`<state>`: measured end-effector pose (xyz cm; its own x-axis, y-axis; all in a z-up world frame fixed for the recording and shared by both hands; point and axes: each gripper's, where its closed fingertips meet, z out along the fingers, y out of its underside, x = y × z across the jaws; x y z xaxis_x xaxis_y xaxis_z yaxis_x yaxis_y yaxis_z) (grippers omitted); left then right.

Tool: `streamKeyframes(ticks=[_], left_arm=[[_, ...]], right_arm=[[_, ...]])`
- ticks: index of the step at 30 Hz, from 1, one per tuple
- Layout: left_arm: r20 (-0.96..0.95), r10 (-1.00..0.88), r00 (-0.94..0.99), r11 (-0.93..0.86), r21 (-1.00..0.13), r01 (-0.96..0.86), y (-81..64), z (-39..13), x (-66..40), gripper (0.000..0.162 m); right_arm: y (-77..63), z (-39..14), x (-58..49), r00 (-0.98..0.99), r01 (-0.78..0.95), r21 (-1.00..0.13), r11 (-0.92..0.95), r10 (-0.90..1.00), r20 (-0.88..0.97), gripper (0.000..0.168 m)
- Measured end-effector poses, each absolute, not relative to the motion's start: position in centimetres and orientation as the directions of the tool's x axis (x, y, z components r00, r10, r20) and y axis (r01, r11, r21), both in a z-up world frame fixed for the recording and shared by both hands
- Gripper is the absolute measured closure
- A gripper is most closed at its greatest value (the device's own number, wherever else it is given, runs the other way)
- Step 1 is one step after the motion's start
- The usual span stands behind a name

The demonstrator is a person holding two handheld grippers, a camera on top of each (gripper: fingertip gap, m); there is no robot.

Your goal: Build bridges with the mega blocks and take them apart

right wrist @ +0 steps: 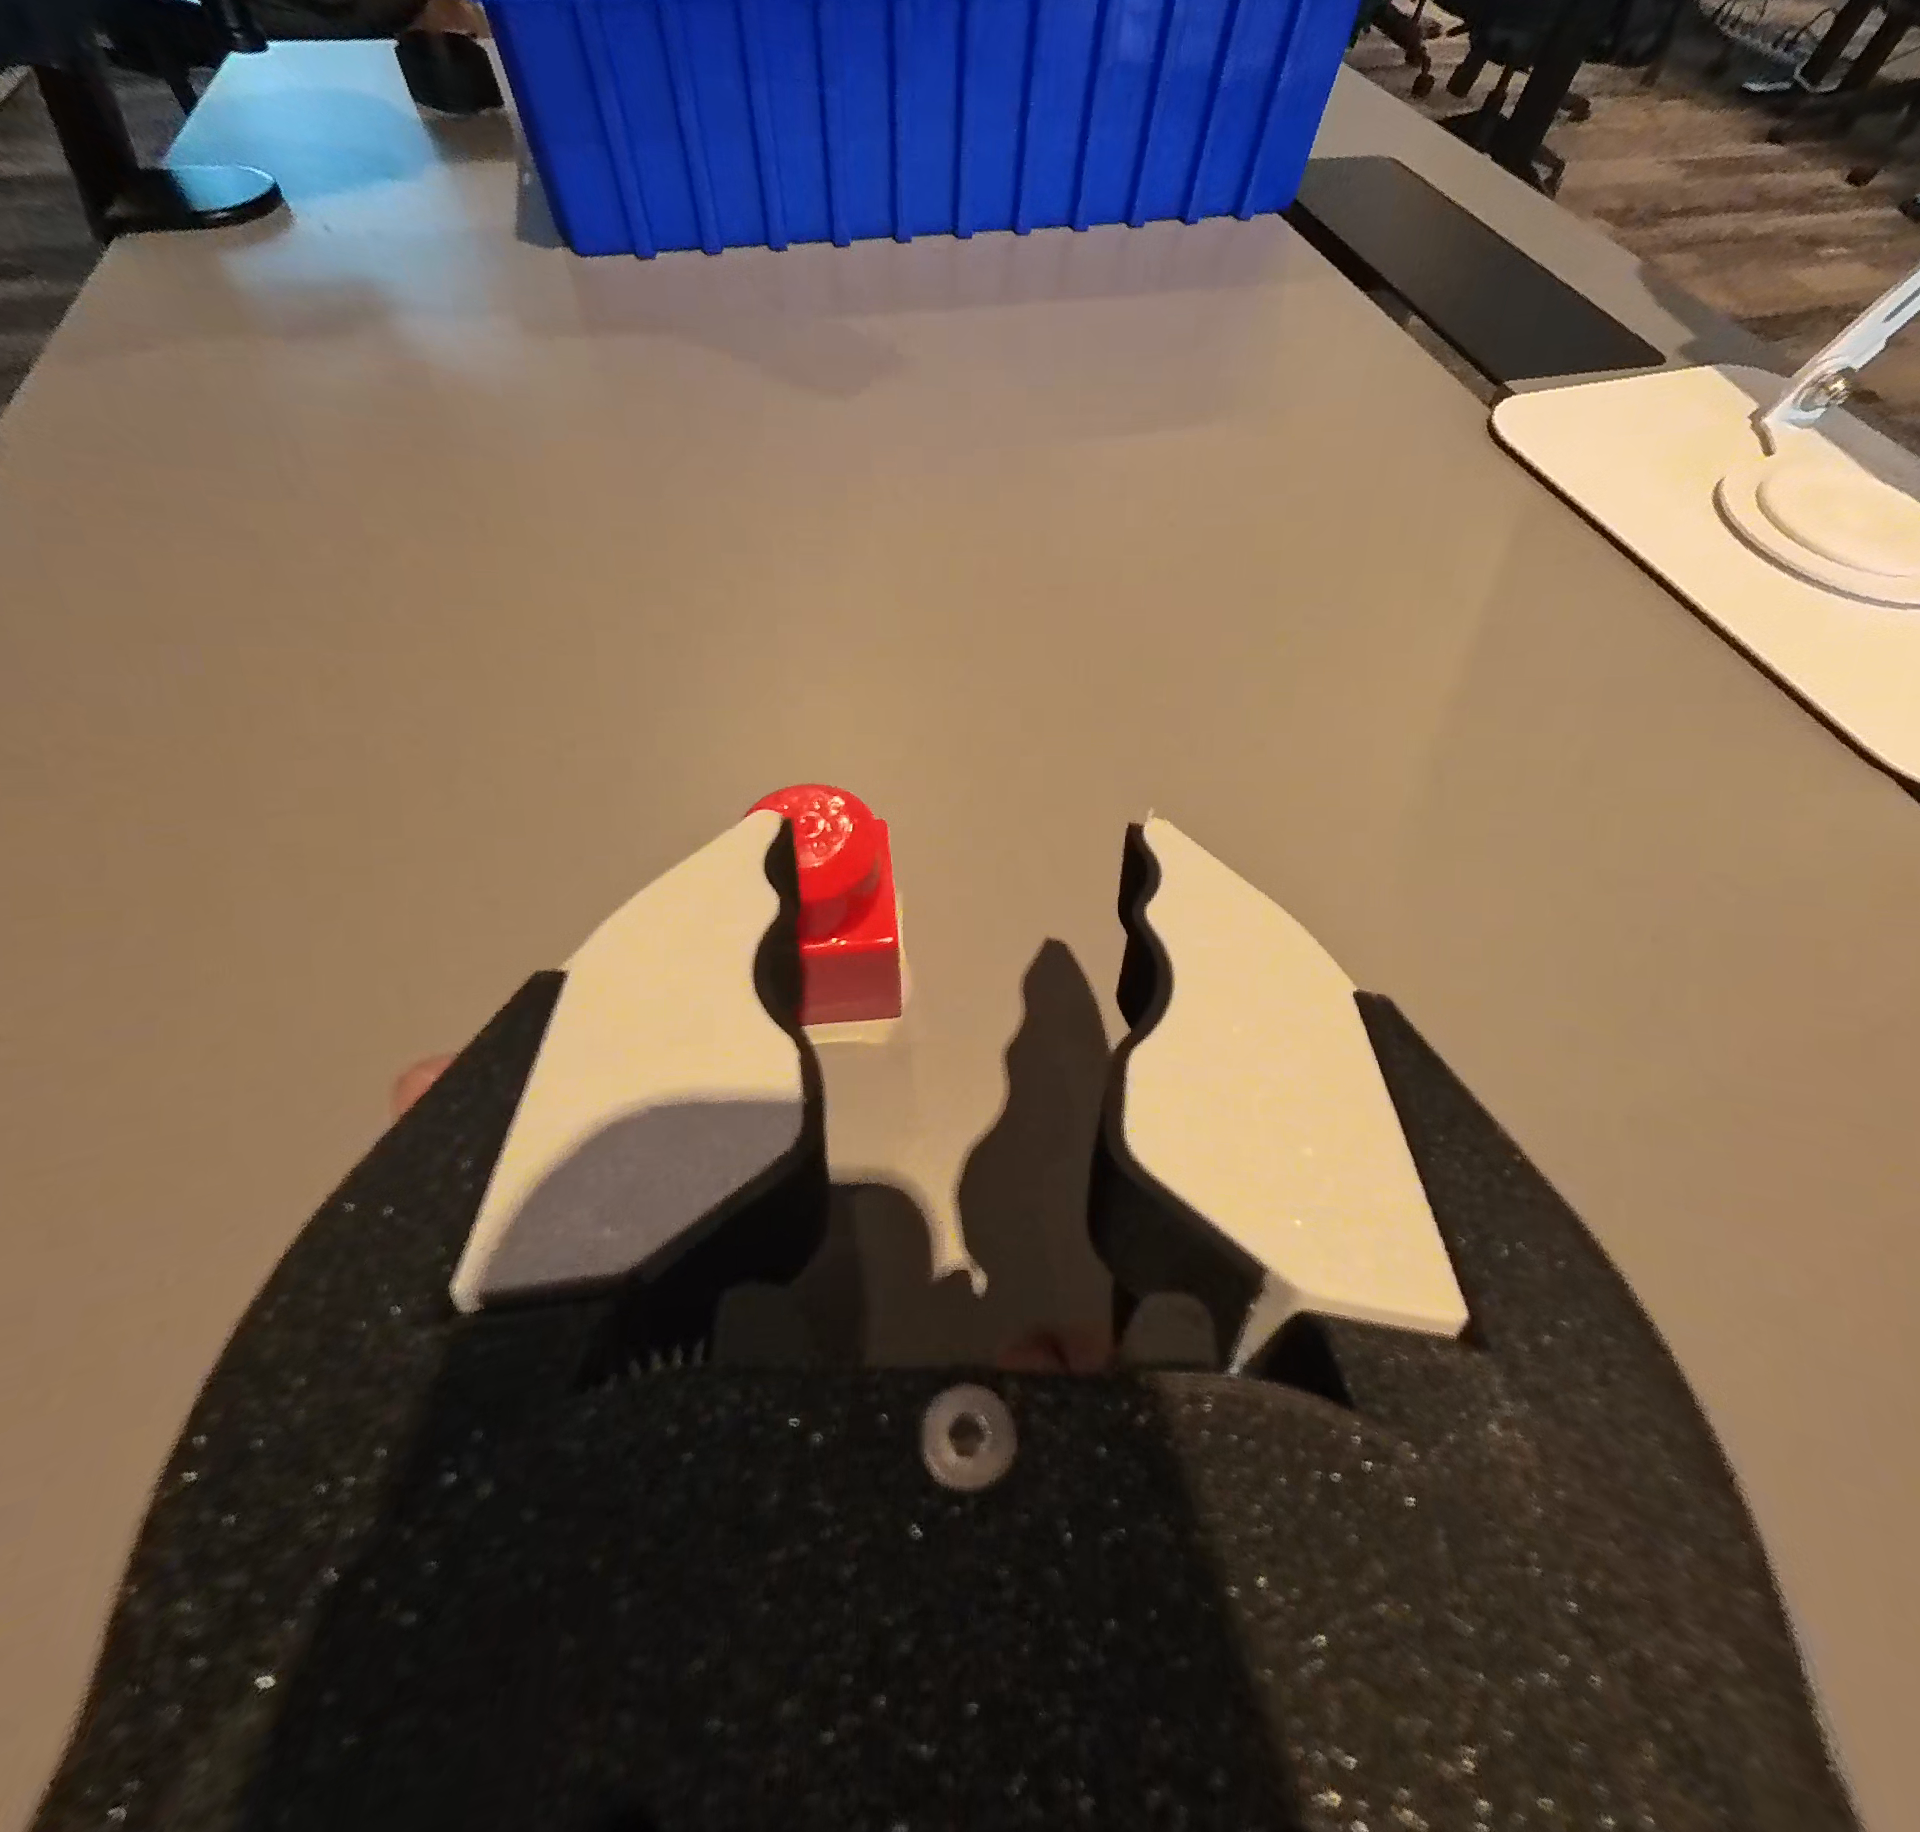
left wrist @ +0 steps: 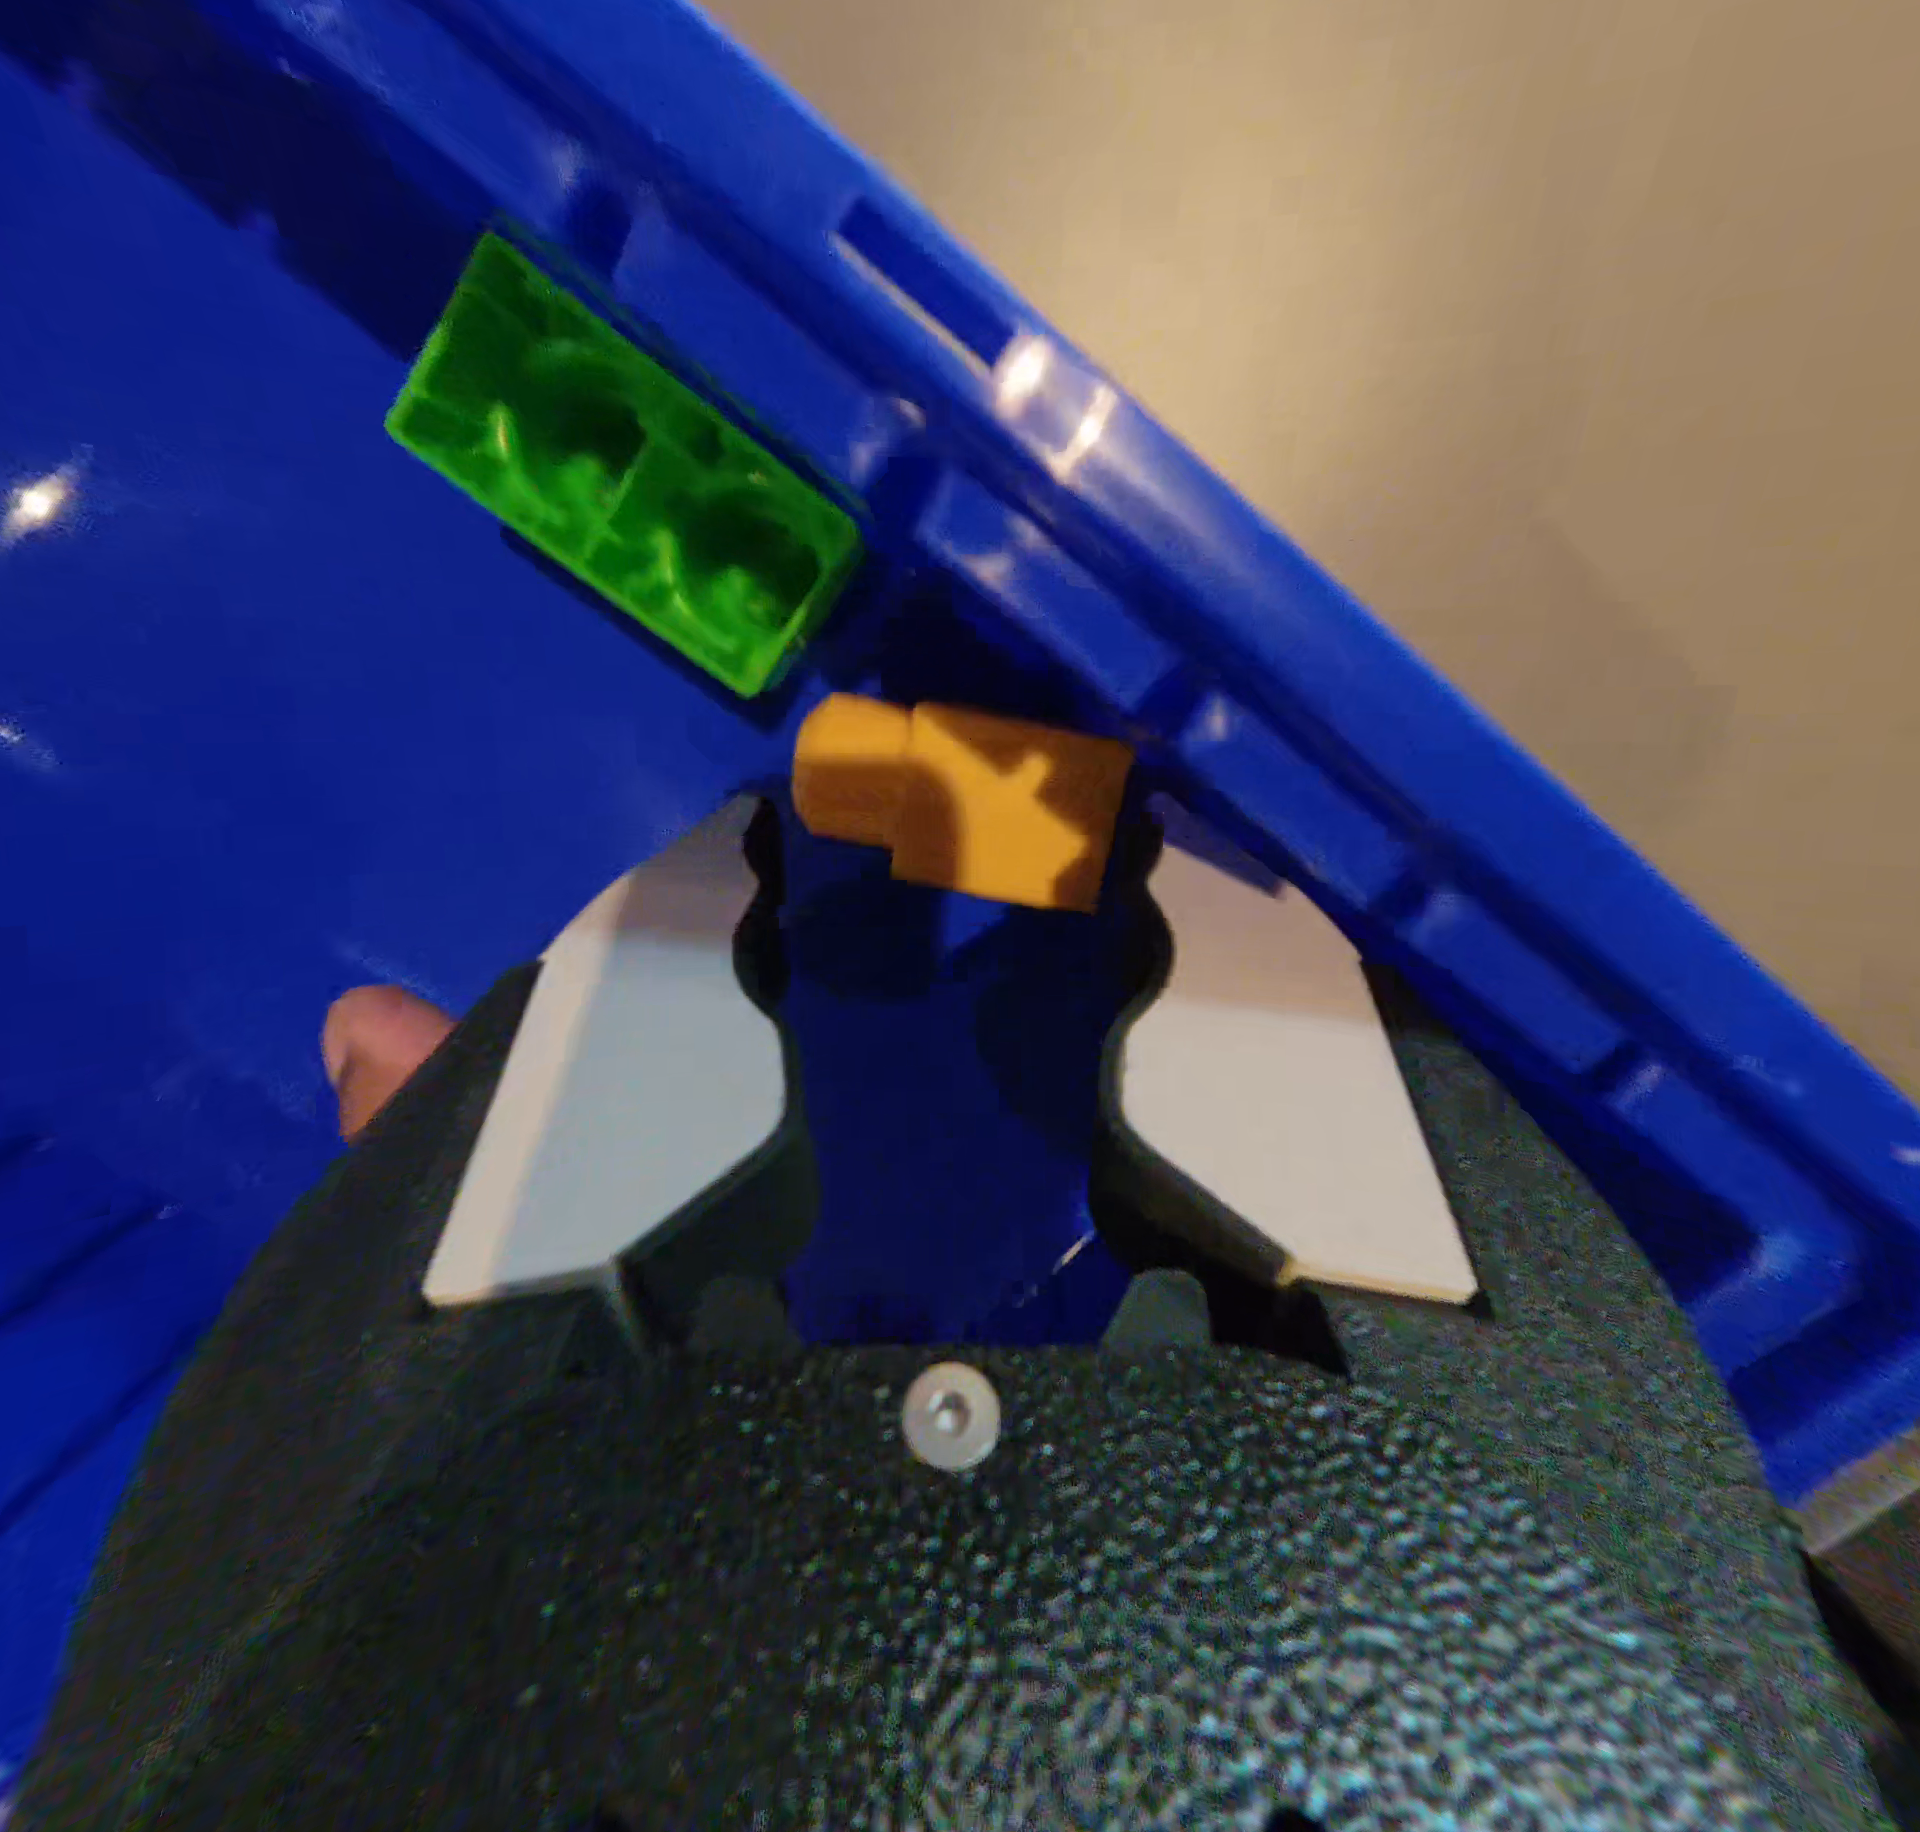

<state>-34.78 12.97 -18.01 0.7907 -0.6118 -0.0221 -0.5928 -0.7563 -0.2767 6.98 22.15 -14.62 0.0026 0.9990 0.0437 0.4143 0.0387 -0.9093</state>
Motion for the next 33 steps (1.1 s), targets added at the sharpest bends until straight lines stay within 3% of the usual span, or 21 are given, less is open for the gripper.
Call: streamKeyframes(ticks=[1, 6, 9, 13, 16, 20, 21, 24, 26, 29, 31, 33], left_arm=[[-0.013, -0.607, 0.795, -0.764, -0.269, -0.587, 13.2, -18.4, -34.7, 0.097], [-0.047, -0.585, 0.81, -0.802, -0.113, -0.586, 12.5, -20.5, -37.5, 0.096], [-0.063, -0.551, 0.832, -0.821, -0.138, -0.554, 12.5, -19.7, -38.4, 0.103], [-0.031, -0.511, 0.859, -0.846, -0.158, -0.509, 12.5, -19.1, -37.5, 0.089], [-0.047, -0.494, 0.868, -0.857, -0.143, -0.495, 13.2, -19.3, -37.4, 0.088], [-0.063, -0.464, 0.883, -0.874, -0.132, -0.469, 14.3, -20.1, -37.8, 0.094], [-0.067, -0.466, 0.882, -0.869, -0.152, -0.47, 14.7, -20.0, -37.7, 0.105], [-0.137, -0.441, 0.887, -0.879, -0.135, -0.458, 14.7, -19.8, -38.8, 0.105], [-0.226, -0.398, 0.889, -0.877, -0.19, -0.441, 15.0, -17.9, -39.8, 0.105], [-0.408, -0.29, 0.866, -0.792, -0.406, -0.456, 16.2, -11.0, -39.4, 0.106], [-0.504, -0.316, 0.804, -0.571, -0.575, -0.585, 17.1, -5.4, -34.4, 0.106], [-0.595, -0.391, 0.702, -0.255, -0.663, -0.704, 17.2, -1.3, -26.3, 0.106]], right_arm=[[22.1, -14.6, 6.9, 0.003, 0.412, -0.911, 0.035, 0.999, 0.04, 0.109], [22.1, -14.6, 6.8, 0.002, 0.407, -0.913, 0.032, 0.999, 0.036, 0.11], [22.1, -14.6, 6.9, 0.002, 0.405, -0.914, 0.033, 0.999, 0.037, 0.111], [22.1, -14.7, 6.8, -0.007, 0.398, -0.917, 0.024, 1.0, 0.023, 0.111], [22.0, -14.7, 6.7, -0.015, 0.399, -0.917, 0.027, 1.0, 0.023, 0.112], [21.8, -14.6, 6.9, -0.016, 0.402, -0.915, 0.038, 0.999, 0.034, 0.113], [21.8, -14.6, 7.0, -0.017, 0.403, -0.914, 0.042, 0.999, 0.038, 0.113], [21.6, -14.6, 7.3, -0.017, 0.41, -0.91, 0.059, 0.998, 0.057, 0.113], [21.6, -14.5, 7.5, -0.014, 0.417, -0.906, 0.071, 0.997, 0.072, 0.113], [21.7, -14.3, 7.6, -0.01, 0.425, -0.902, 0.079, 0.996, 0.083, 0.113], [21.6, -13.8, 7.5, -0.01, 0.412, -0.909, 0.067, 0.998, 0.069, 0.113], [21.6, -13.0, 7.2, -0.003, 0.383, -0.923, 0.04, 0.999, 0.041, 0.112]])
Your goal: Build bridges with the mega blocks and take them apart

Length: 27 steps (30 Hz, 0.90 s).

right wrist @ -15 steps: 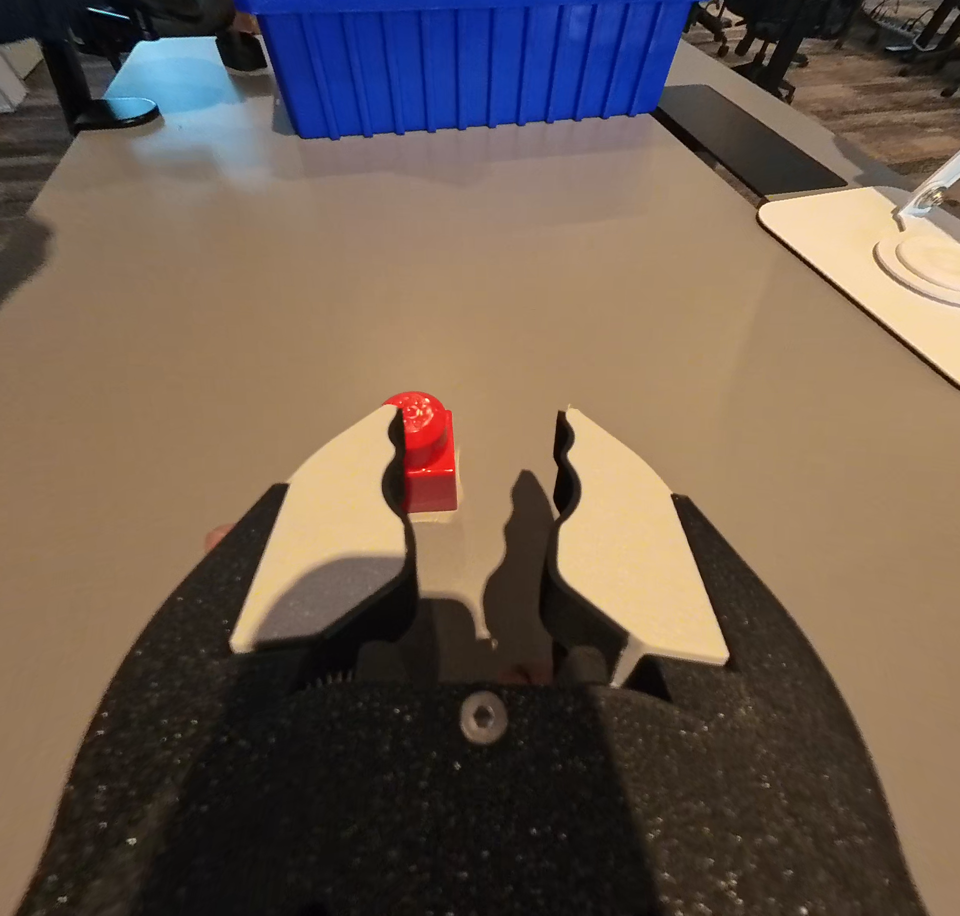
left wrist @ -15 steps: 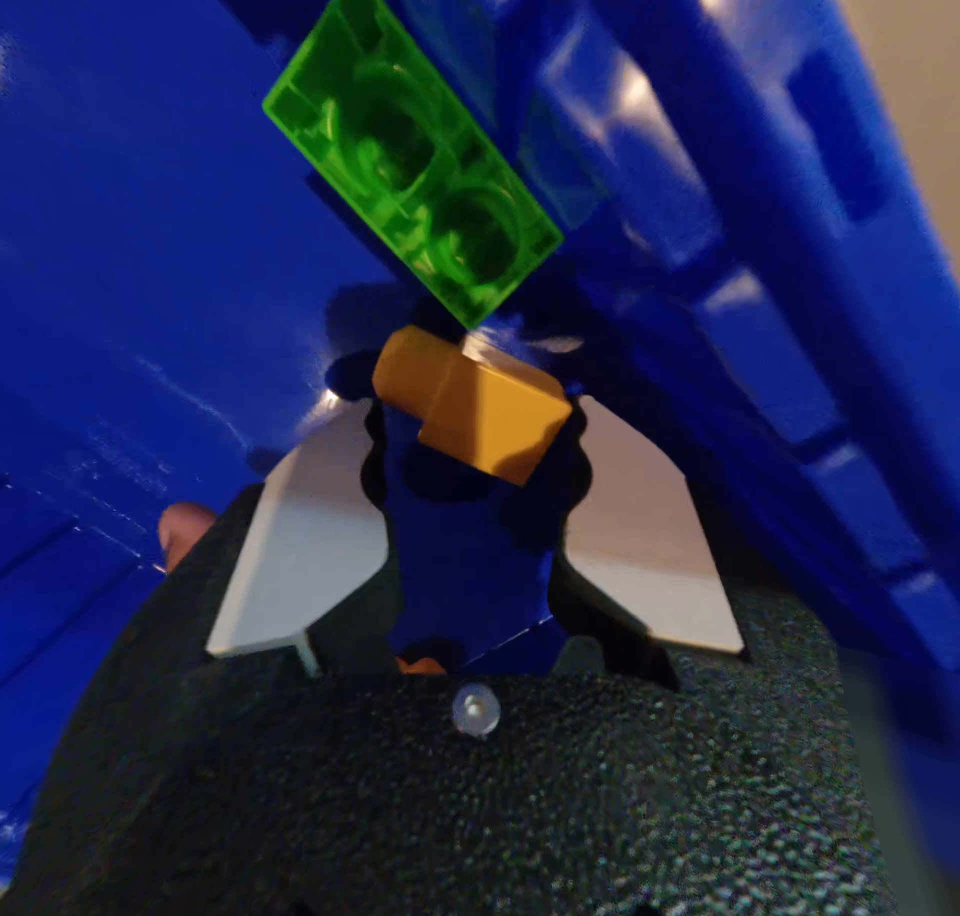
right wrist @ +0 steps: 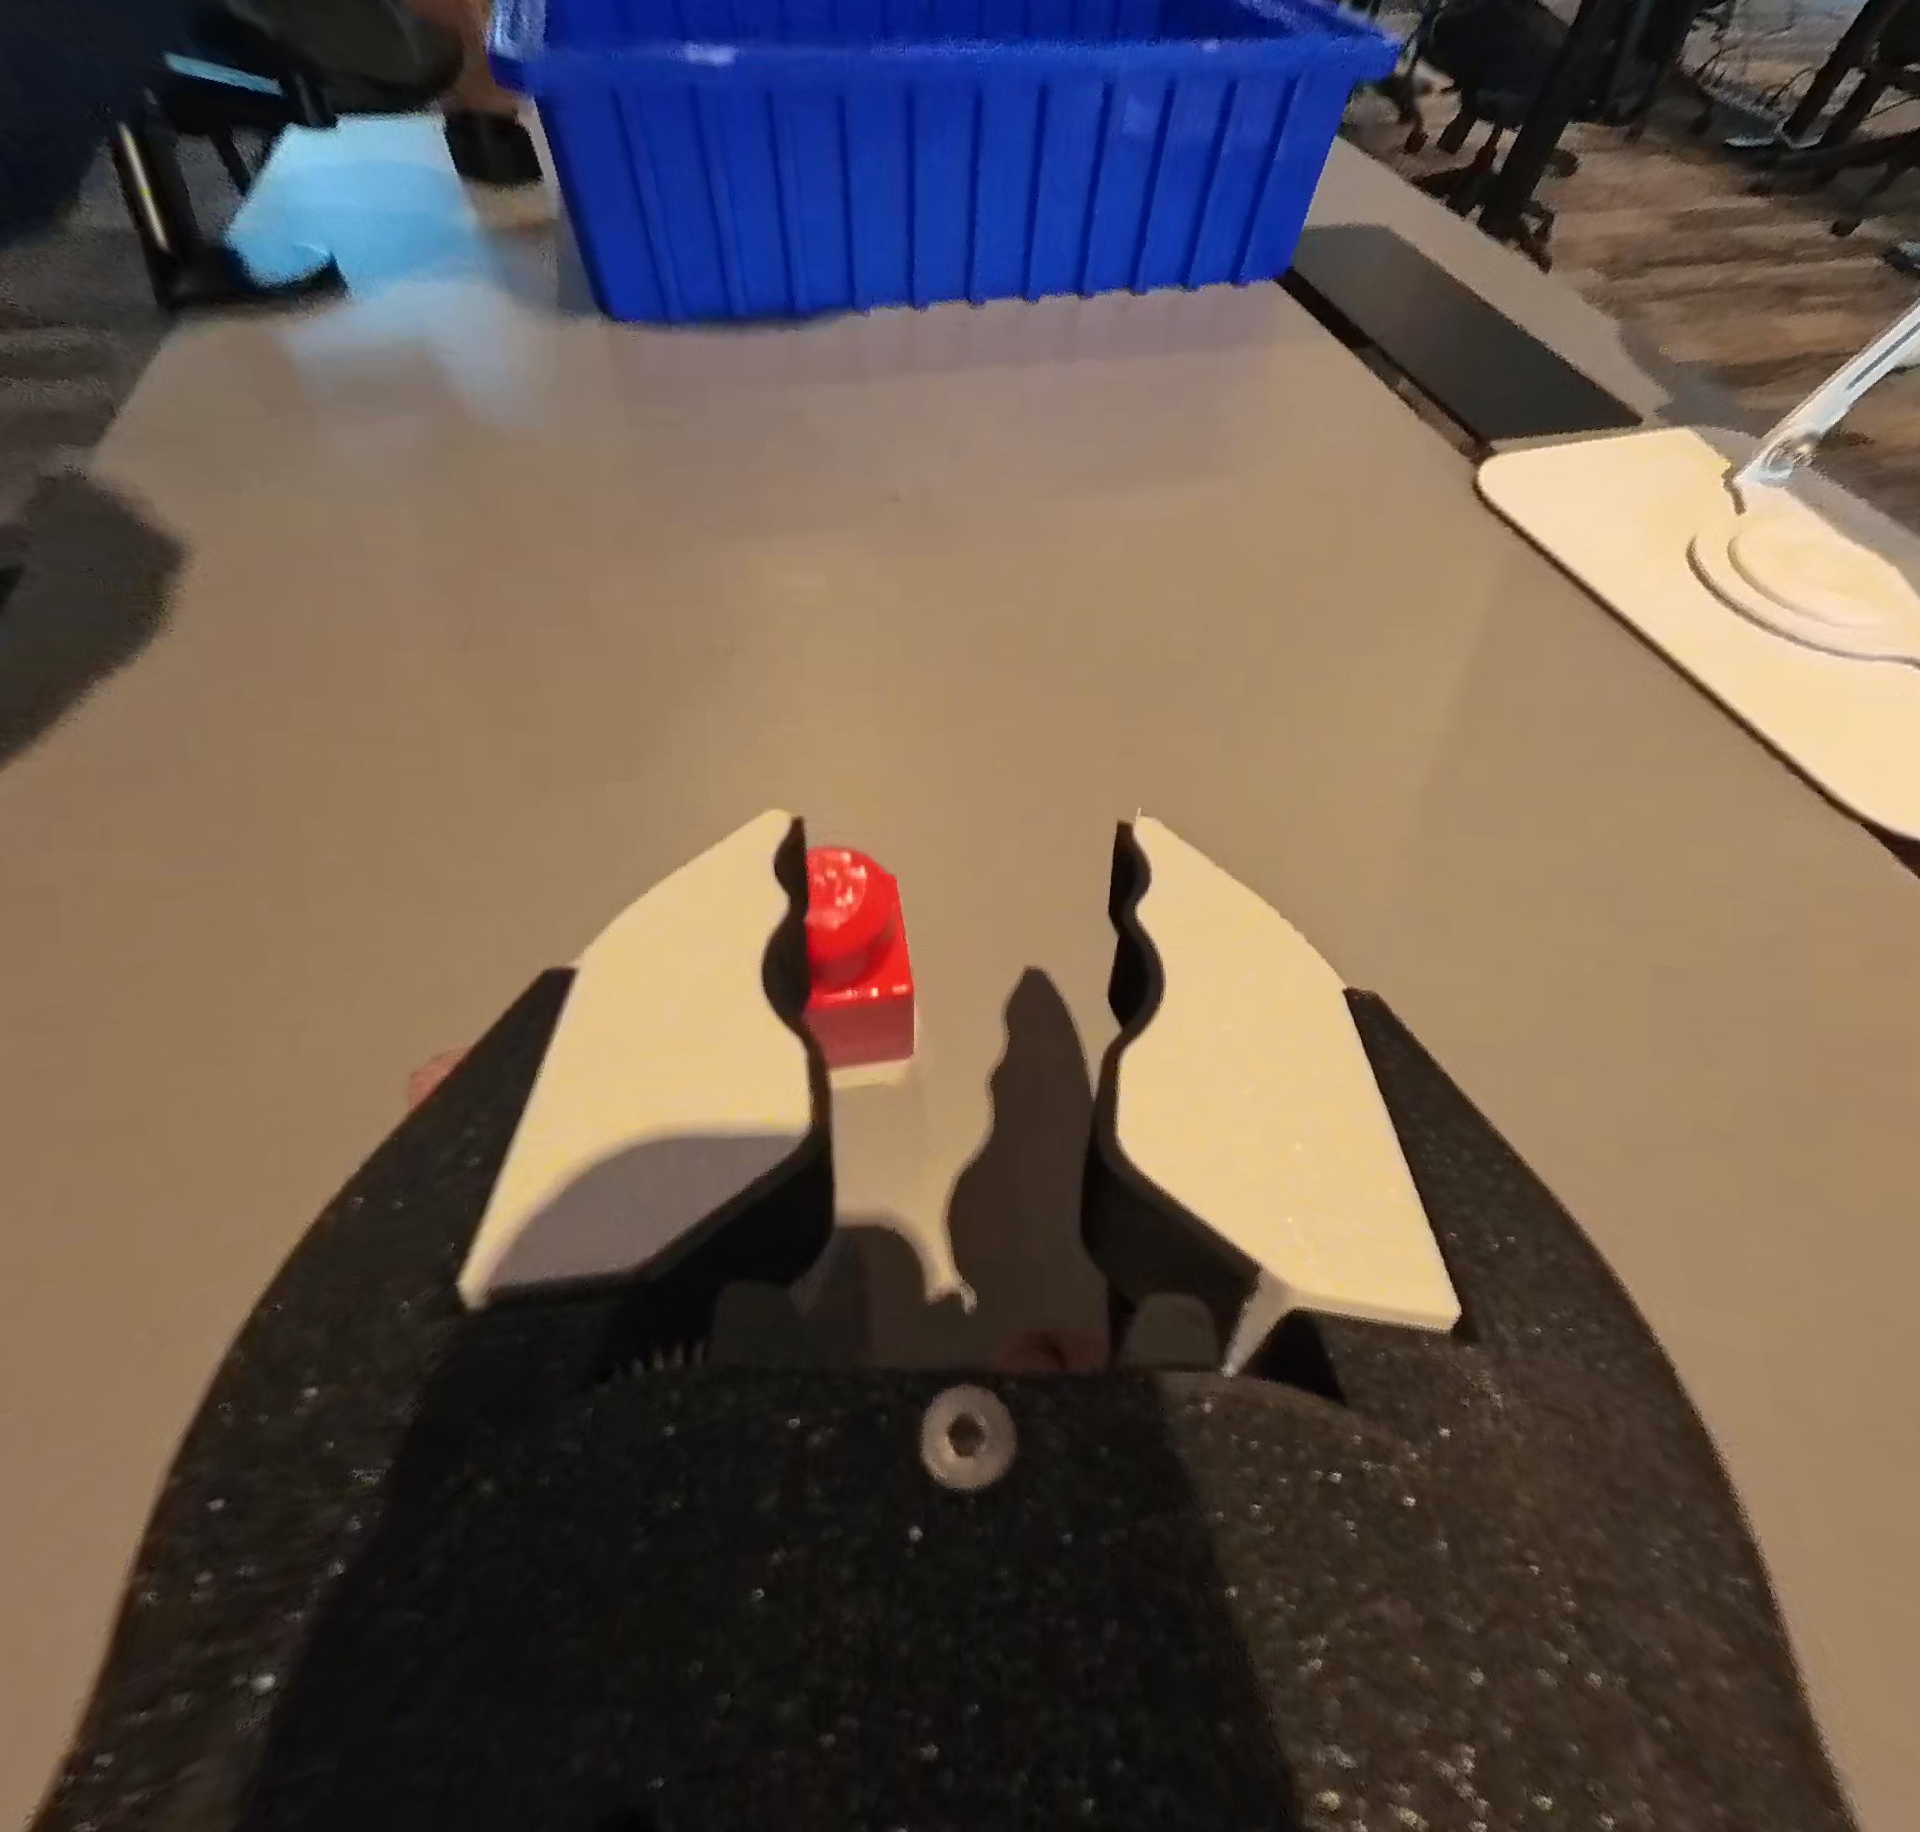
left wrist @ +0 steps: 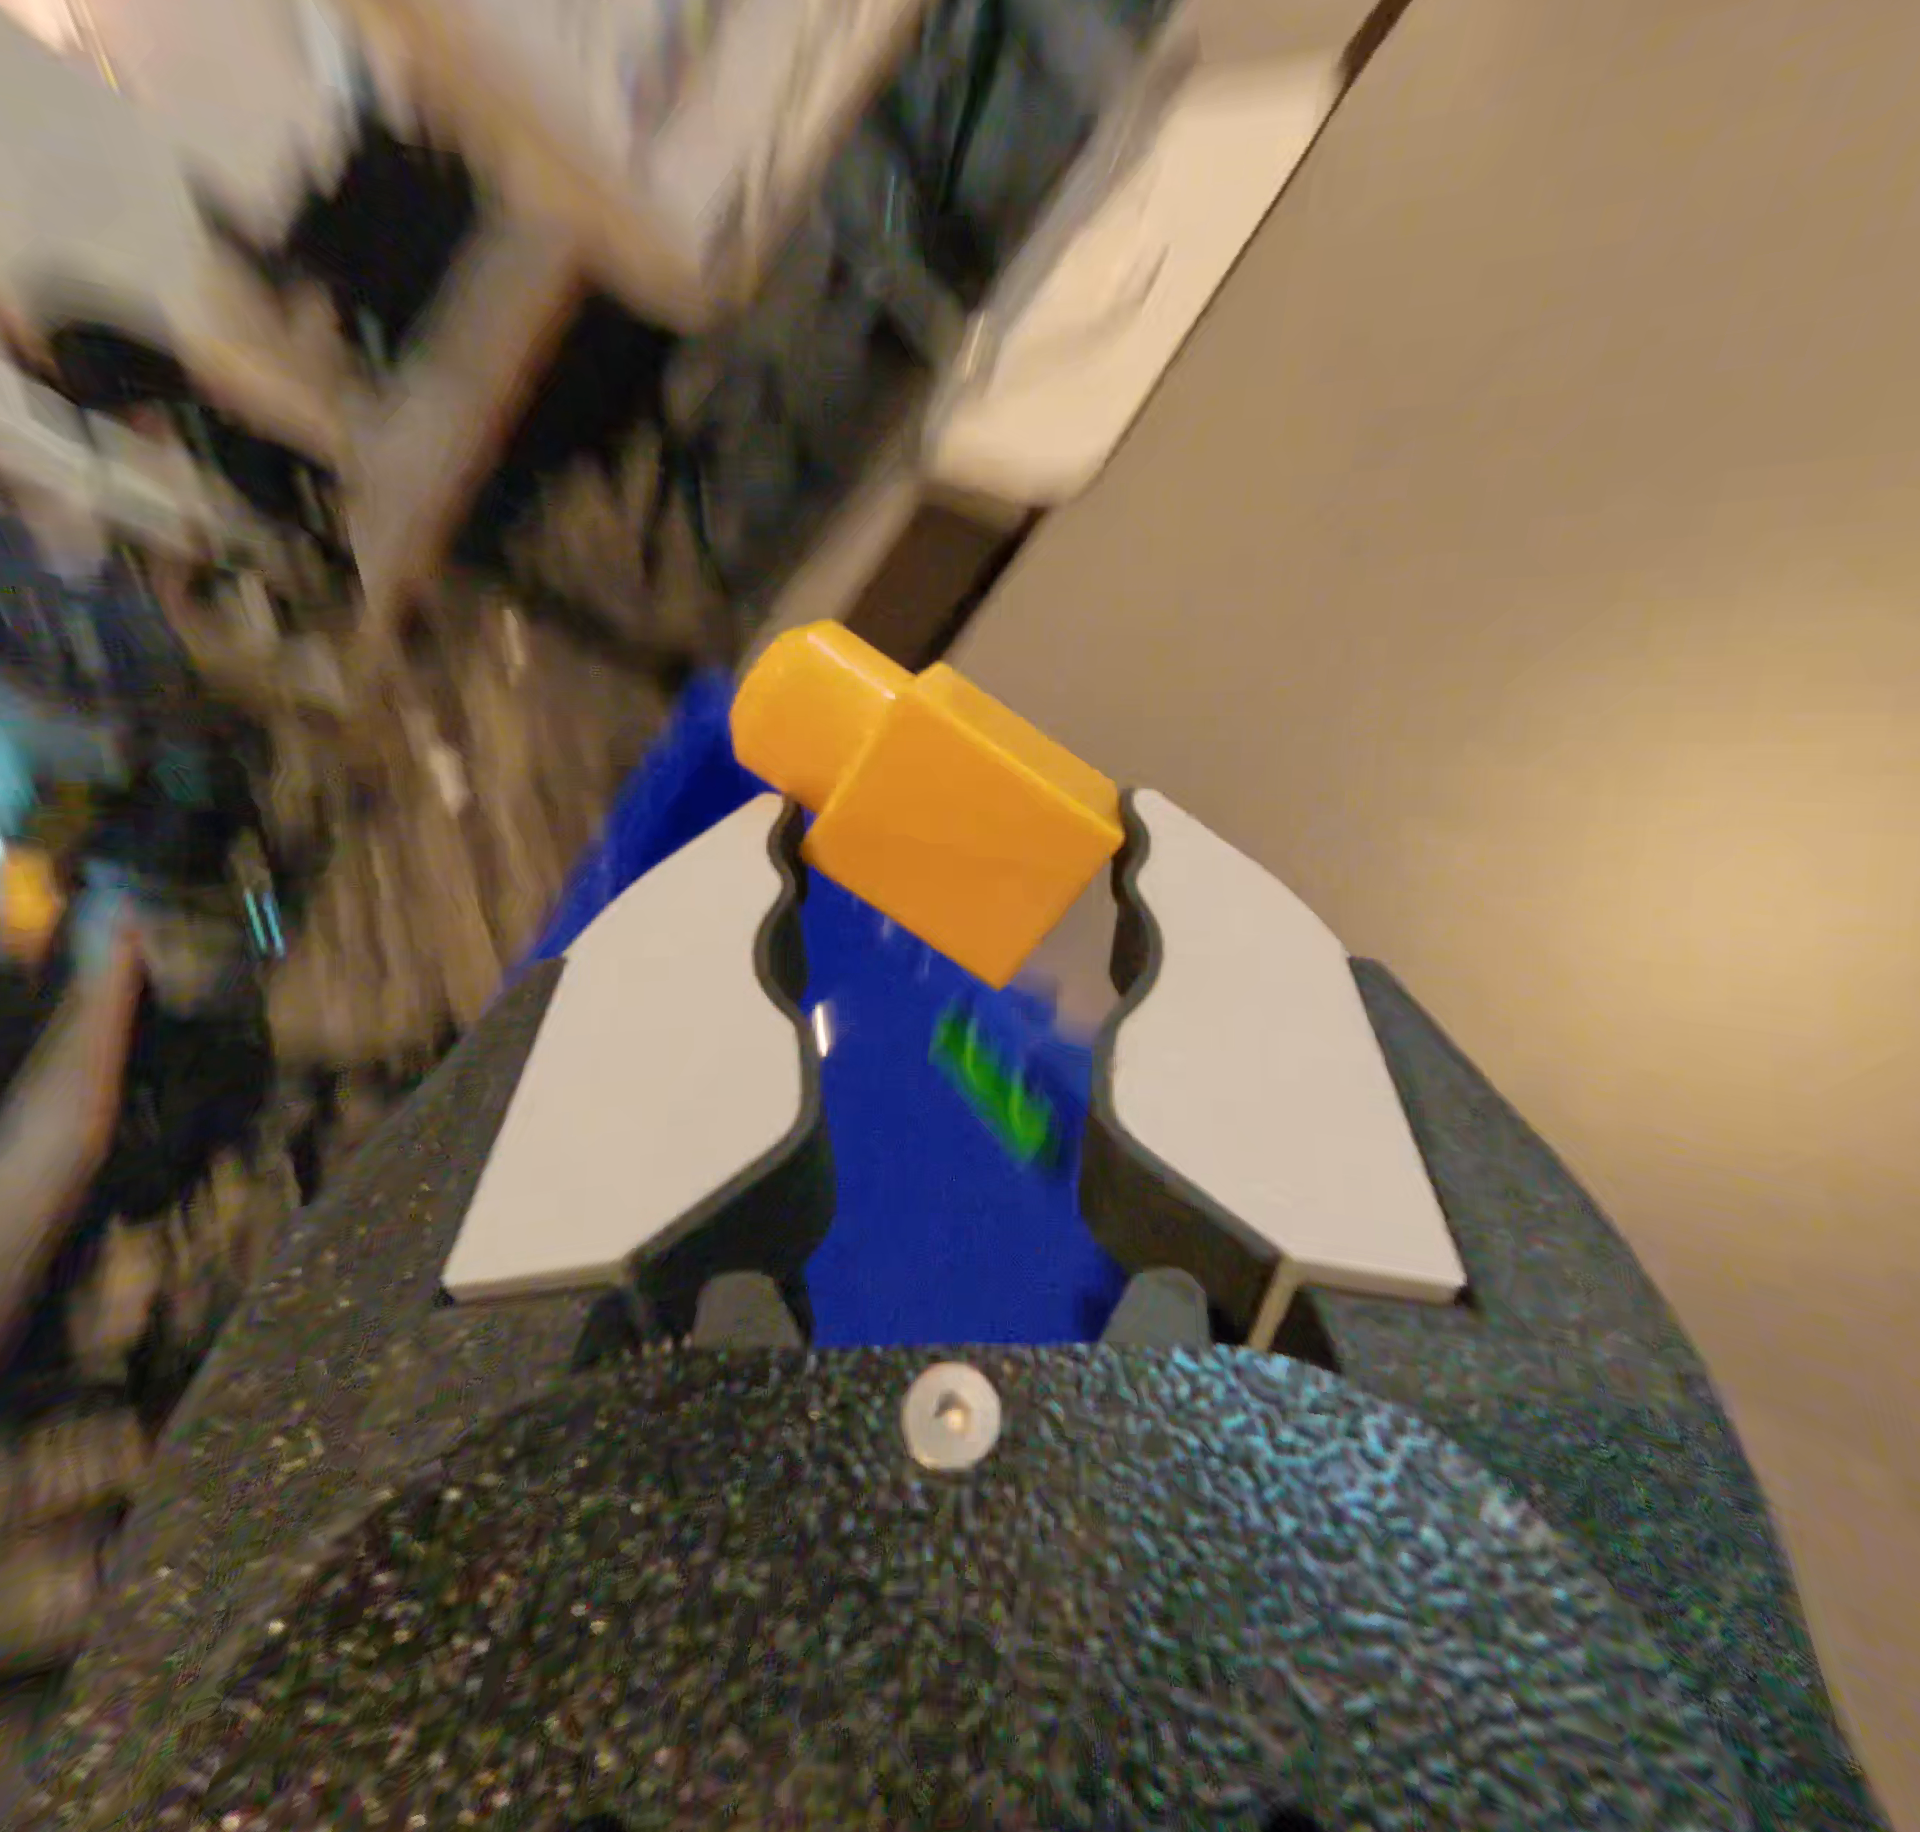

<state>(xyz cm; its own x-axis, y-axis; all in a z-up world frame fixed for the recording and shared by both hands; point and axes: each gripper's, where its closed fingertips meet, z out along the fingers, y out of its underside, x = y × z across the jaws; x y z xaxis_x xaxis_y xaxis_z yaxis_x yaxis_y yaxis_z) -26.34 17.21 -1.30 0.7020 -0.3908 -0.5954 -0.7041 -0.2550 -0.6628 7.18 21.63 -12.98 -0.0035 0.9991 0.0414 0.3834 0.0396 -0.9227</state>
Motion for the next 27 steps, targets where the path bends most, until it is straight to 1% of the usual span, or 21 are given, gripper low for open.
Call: streamKeyframes(ticks=[2, 3, 5, 7, 9, 13, 15, 17, 18, 19, 20, 22, 23, 25, 27], left_arm=[[-0.71, -0.423, 0.563, 0.045, -0.637, -0.769, 16.7, 0.1, -18.3, 0.106], [-0.747, -0.421, 0.515, 0.155, -0.618, -0.77, 16.6, -0.1, -14.8, 0.106], [-0.78, -0.406, 0.476, 0.317, -0.608, -0.728, 16.8, -1.5, -9.0, 0.106], [-0.795, -0.382, 0.471, 0.407, -0.602, -0.687, 17.5, -3.7, -4.6, 0.106], [-0.817, -0.32, 0.48, 0.393, -0.575, -0.717, 18.8, -5.7, -2.2, 0.106], [-0.889, -0.205, 0.411, 0.351, -0.458, -0.817, 20.0, -8.0, -0.1, 0.106], [-0.911, -0.169, 0.377, 0.347, -0.413, -0.842, 19.9, -8.4, 0.3, 0.106], [-0.92, -0.159, 0.358, 0.347, -0.391, -0.853, 19.7, -8.7, 0.6, 0.106], [-0.919, -0.169, 0.356, 0.346, -0.394, -0.851, 19.6, -9.1, 0.7, 0.106], [-0.915, -0.18, 0.361, 0.343, -0.402, -0.849, 19.6, -9.4, 0.8, 0.106], [-0.91, -0.192, 0.367, 0.336, -0.412, -0.847, 19.6, -9.7, 0.7, 0.106], [-0.895, -0.25, 0.37, 0.335, -0.438, -0.834, 19.6, -10.6, 0.6, 0.104], [-0.875, -0.305, 0.376, 0.338, -0.469, -0.816, 19.4, -11.2, 0.6, 0.103], [-0.806, -0.447, 0.388, 0.311, -0.547, -0.777, 19.1, -12.9, 0.3, 0.098], [-0.727, -0.528, 0.439, 0.252, -0.628, -0.736, 19.1, -13.8, -0.8, 0.095]], right_arm=[[21.6, -11.7, 6.7, 0.004, 0.344, -0.939, 0.005, 1.0, 0.007, 0.111], [21.4, -10.9, 6.4, 0.002, 0.318, -0.948, -0.013, 1.0, -0.013, 0.111], [20.6, -8.8, 5.7, -0.017, 0.254, -0.965, -0.06, 0.998, -0.067, 0.109], [19.8, -6.7, 4.7, -0.031, 0.205, -0.971, -0.123, 0.991, -0.132, 0.107], [19.2, -5.6, 3.8, -0.026, 0.206, -0.965, -0.161, 0.985, -0.169, 0.102], [18.3, -5.8, 2.3, 0.021, 0.273, -0.936, -0.224, 0.974, -0.227, 0.099], [17.9, -6.6, 1.7, 0.032, 0.302, -0.919, -0.253, 0.966, -0.255, 0.1], [17.8, -7.7, 1.2, 0.049, 0.337, -0.904, -0.261, 0.964, -0.26, 0.105], [17.8, -8.2, 0.9, 0.053, 0.347, -0.902, -0.258, 0.965, -0.255, 0.113], [17.6, -8.5, 0.7, 0.044, 0.355, -0.9, -0.251, 0.967, -0.252, 0.127], [17.7, -8.8, 0.5, 0.041, 0.361, -0.9, -0.242, 0.969, -0.245, 0.133], [17.9, -9.6, 0.4, 0.025, 0.402, -0.895, -0.191, 0.98, -0.198, 0.133], [18.1, -10.1, 0.4, 0.003, 0.428, -0.892, -0.144, 0.988, -0.158, 0.133], [18.5, -11.1, 0.6, -0.067, 0.491, -0.87, -0.045, 0.994, -0.089, 0.133], [18.6, -12.6, 0.9, -0.148, 0.57, -0.821, 0.038, 0.987, -0.058, 0.133]])
